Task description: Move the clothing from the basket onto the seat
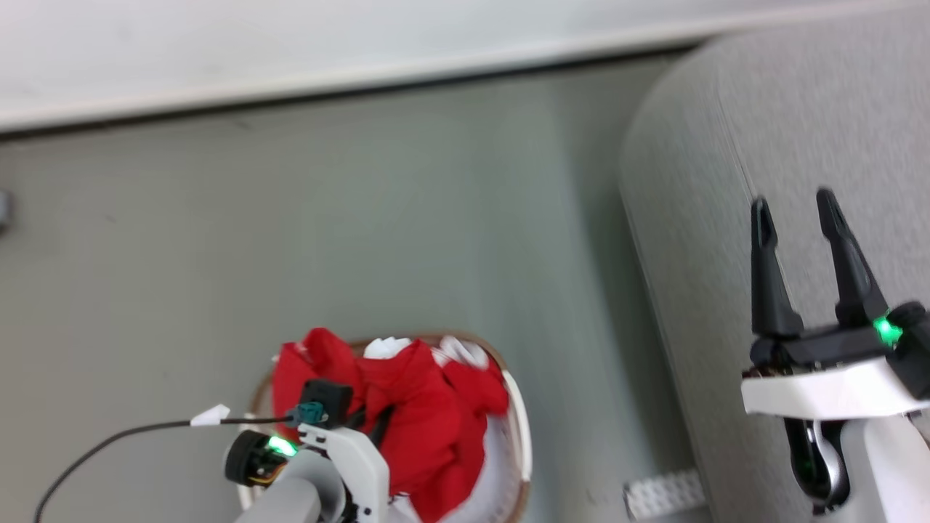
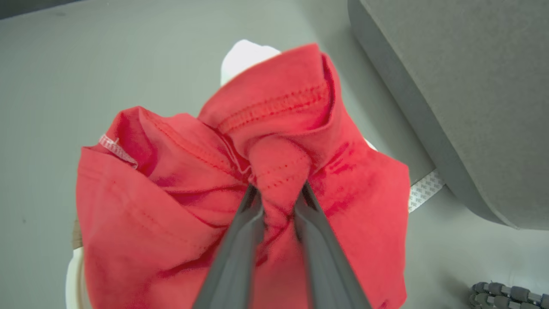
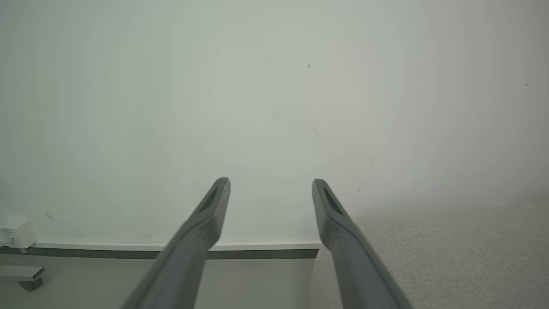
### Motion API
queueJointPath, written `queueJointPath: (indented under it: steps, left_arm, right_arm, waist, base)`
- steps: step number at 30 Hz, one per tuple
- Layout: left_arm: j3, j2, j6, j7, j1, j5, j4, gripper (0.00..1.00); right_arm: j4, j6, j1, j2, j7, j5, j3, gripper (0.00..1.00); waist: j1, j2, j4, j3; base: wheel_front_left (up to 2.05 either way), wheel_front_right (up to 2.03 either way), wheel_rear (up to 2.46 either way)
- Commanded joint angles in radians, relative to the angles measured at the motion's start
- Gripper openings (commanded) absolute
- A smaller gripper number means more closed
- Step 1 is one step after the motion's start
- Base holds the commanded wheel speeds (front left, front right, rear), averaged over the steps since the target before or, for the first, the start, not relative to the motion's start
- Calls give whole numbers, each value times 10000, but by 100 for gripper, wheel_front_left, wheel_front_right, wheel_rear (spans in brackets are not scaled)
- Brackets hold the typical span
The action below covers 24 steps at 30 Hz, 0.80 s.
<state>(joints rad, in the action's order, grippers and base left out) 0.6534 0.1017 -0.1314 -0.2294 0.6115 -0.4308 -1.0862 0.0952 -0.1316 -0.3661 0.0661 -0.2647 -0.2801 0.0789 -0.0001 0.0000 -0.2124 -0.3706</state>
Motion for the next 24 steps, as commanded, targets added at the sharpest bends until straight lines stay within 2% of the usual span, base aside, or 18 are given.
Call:
queueJointPath:
  steps: [1,8,14,19,24]
  left_arm:
    - [40,23,23,-122,-173,-142,162,0]
    - [36,352,43,-349,-682,-579,1698,0]
    - [-271,677,282,-366,-1261,-510,3835,0]
    - [-519,944,554,-359,-1585,-521,5861,0]
    - [-729,1037,858,-280,-1634,-629,7189,0]
  right_arm:
    - [57,17,221,109,7,68,-96,100]
    - [447,17,1210,188,7,-19,-201,100]
    - [675,17,1965,133,7,-109,-101,100]
    - [798,17,2375,102,7,-127,-58,100]
    - [895,17,2535,75,7,-167,107,100]
  waist:
    - [1,0,885,1113]
    - [1,0,1730,2568]
    - [1,0,2230,3559]
    - [1,0,2555,4013]
    - [1,0,2723,4270]
  base:
    - [0,0,0]
    - [0,0,0]
    - [0,0,0]
    - [0,0,0]
    - [0,0,0]
